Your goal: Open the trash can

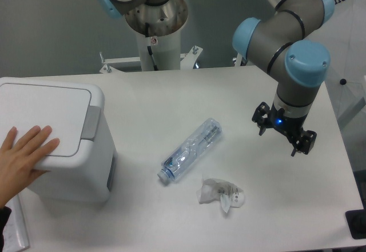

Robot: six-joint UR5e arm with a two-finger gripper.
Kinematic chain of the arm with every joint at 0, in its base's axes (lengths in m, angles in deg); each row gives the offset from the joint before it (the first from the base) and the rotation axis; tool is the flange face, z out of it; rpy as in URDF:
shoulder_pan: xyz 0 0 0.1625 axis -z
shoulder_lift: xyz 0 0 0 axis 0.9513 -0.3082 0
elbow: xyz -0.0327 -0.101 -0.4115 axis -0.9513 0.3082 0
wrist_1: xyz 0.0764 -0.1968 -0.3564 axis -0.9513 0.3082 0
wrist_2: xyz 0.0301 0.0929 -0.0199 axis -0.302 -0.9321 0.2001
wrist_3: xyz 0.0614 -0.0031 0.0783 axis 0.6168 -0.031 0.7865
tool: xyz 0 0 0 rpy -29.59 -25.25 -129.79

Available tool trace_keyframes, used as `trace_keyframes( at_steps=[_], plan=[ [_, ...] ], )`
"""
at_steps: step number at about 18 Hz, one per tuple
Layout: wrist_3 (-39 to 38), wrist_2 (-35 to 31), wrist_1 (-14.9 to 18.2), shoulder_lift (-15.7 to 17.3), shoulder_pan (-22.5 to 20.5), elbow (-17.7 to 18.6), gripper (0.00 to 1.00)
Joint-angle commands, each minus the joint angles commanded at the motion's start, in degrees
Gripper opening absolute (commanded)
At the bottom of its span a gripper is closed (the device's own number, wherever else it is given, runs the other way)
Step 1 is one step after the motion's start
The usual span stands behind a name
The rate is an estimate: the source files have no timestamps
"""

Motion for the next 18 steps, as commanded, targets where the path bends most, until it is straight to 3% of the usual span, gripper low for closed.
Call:
trace_keyframes(
  at_steps=[10, 15, 18],
  plan=[
    [-0.44, 3.95, 0.26, 0.00, -0.53, 0.18, 1.00],
    [-9.04, 5.18, -0.09, 0.53, -0.09, 0.44, 1.00],
    [-9.84, 6.94, 0.00, 1.23, -0.09, 0.53, 1.00]
  ],
)
